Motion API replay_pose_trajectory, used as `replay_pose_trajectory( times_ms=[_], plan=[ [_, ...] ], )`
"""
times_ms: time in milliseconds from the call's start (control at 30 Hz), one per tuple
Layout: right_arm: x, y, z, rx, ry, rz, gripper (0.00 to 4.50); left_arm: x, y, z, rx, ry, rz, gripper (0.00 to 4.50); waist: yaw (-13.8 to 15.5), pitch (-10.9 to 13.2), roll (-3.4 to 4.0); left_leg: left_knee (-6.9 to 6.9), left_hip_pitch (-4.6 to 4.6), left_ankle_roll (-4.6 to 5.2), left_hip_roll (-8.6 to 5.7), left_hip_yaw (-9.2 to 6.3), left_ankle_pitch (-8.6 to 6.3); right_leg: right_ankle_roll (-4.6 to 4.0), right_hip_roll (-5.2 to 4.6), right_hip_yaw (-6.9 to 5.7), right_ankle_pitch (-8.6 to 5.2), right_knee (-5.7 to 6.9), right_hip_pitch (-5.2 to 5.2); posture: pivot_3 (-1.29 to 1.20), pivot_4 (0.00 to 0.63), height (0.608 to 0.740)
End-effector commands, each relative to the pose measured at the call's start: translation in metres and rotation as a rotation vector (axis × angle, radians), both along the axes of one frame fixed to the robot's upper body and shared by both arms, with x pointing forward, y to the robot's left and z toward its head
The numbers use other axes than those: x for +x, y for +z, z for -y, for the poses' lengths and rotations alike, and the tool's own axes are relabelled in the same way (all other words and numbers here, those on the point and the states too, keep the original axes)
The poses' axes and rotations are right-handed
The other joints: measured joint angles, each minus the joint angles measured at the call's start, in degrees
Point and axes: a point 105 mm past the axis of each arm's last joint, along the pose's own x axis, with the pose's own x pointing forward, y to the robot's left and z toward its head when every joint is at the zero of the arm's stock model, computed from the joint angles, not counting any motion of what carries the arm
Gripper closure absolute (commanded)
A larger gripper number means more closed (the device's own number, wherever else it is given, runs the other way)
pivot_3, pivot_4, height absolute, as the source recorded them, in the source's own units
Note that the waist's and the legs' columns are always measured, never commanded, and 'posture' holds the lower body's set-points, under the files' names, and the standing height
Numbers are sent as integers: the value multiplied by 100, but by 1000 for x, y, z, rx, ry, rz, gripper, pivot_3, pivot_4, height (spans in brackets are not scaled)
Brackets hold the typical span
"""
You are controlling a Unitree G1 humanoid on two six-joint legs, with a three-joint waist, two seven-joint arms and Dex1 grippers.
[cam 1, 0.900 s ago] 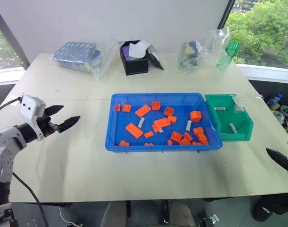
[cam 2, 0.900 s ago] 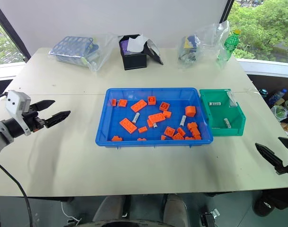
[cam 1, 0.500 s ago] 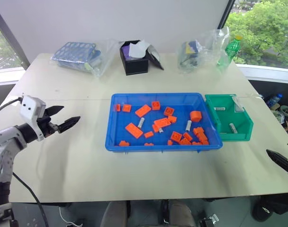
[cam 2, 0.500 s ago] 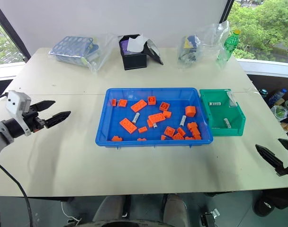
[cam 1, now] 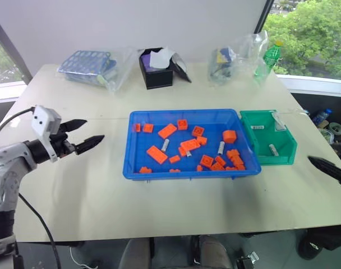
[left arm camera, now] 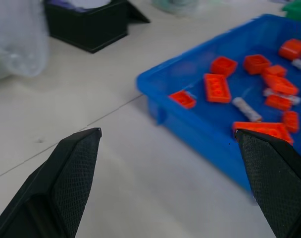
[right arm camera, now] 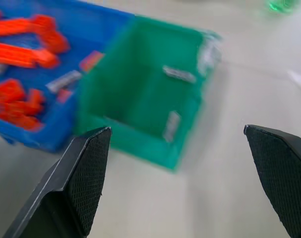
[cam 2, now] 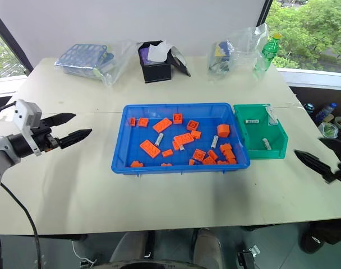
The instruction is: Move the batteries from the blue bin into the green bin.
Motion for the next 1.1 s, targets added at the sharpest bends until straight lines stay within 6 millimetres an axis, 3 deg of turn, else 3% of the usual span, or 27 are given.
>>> replay_pose_trajectory(
  times_ms=[33, 133, 267, 367, 467, 600, 667, 867, 1100],
  plan=[
    [30, 25, -49, -42, 241, 19, 81, -6, 15, 17, 64, -132, 20, 0, -29, 5, 6, -1, -6, 1, 4, 8, 0, -1, -1, 0, 1, 1, 1, 0, 150, 716],
    [63, 33, -89, -70, 355, 16, 81, -6, 23, 23, 78, -185, 27, 0, -93, 8, -6, -4, -10, 1, 8, 14, 0, -6, -1, 0, 3, 9, -27, 0, 150, 716],
    [92, 34, -145, -40, 451, -26, 81, -5, 29, 28, 87, -215, 42, 0, -88, -4, -54, -4, -17, 16, 4, 22, 10, -42, -4, 10, 32, 51, -50, 0, 150, 716],
    [95, 10, -200, -70, 554, -112, 81, -8, 30, 33, 101, -238, 42, 0, -95, -8, -75, -6, -17, 11, 0, 21, 7, -45, -2, 17, 126, 58, -53, 0, 150, 716],
    [91, -13, -237, -92, 597, -170, 81, -13, 29, 35, 113, -263, 32, 0, -88, -7, -78, -11, -18, 11, 6, 19, 7, -44, 3, 15, 131, 71, -58, 0, 150, 716],
    [86, -24, -281, -69, 665, -186, 81, -15, 29, 37, 123, -271, 30, 0, -94, 1, -69, 5, -19, 11, 6, 28, 8, -43, -1, 16, 130, 68, -65, 0, 150, 716],
    [93, -24, -294, -51, 660, -193, 81, -15, 31, 37, 122, -272, 34, 0, -96, 2, -71, 17, -17, 11, 8, 31, 8, -38, -1, 16, 127, 67, -66, 0, 150, 716],
    [124, -30, -309, -70, 630, -133, 81, -15, 35, 40, 104, -275, 48, 0, -97, 1, -73, 28, -17, 10, 20, 37, 8, -41, 5, 16, 129, 73, -66, 0, 150, 716],
    [139, -61, -313, -176, 678, -130, 81, -16, 36, 47, 99, -283, 58, 0, -143, 1, -75, 23, -18, 10, 19, 41, 8, -25, 5, 18, 142, 96, -56, 0, 150, 716]
  ],
)
